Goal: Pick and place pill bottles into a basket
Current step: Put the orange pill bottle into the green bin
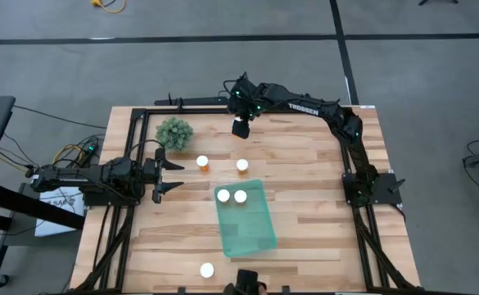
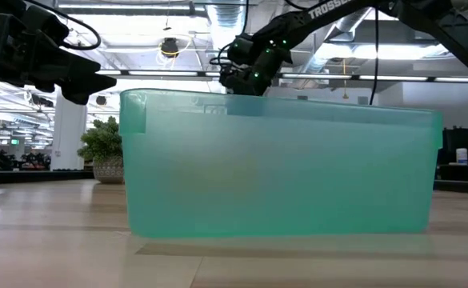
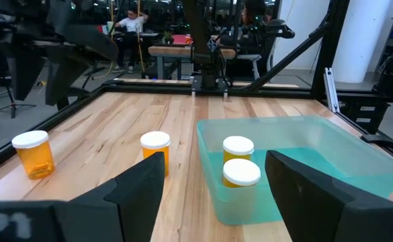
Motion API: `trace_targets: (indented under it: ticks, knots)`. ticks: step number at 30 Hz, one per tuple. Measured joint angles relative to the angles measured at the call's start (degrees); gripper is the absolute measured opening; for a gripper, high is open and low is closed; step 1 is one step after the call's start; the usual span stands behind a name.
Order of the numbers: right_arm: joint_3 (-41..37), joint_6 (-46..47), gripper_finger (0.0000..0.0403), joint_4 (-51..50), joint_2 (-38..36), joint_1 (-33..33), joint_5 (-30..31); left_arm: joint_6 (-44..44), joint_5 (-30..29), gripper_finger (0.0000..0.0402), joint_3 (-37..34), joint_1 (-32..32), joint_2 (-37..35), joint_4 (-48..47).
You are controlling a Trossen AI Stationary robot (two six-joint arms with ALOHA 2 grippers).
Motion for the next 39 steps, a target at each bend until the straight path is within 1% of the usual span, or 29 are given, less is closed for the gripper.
trace_targets:
  ticks: [5, 10, 13, 18, 22, 26, 29, 39]
  knots:
    - [0.0, 1.3, 0.024, -0.7, 0.0, -0.2, -0.3, 0.0, 0.0, 0.0248, 0.0, 0.0, 0.0, 0.0]
    - [0.0, 1.1, 0.024, -0.7, 0.0, 1.4, -3.1, 0.0, 0.0, 0.0248, 0.0, 0.0, 0.0, 0.0]
    - [0.0, 0.9, 0.024, -0.8, 0.0, 2.2, -3.3, 0.0, 0.0, 0.0248, 0.0, 0.0, 0.0, 0.0]
    - [0.0, 1.8, 0.024, -1.4, 0.0, 1.6, -3.1, 0.0, 0.0, 0.0248, 0.0, 0.0, 0.0, 0.0]
    - [0.0, 3.0, 0.024, -5.0, 0.0, 0.9, -3.0, 0.0, 0.0, 0.0248, 0.0, 0.0, 0.0, 0.0]
    - [0.0, 3.7, 0.024, -7.9, 0.3, 0.6, -0.7, 0.0, 0.0, 0.0248, 0.0, 0.0, 0.0, 0.0]
    - [0.0, 3.8, 0.024, -7.6, 0.3, 0.7, 1.7, 0.0, 0.0, 0.0248, 0.0, 0.0, 0.0, 0.0]
    - [0.0, 4.3, 0.024, -4.2, 0.3, -1.0, 1.7, 0.0, 0.0, 0.0248, 0.0, 0.0, 0.0, 0.0]
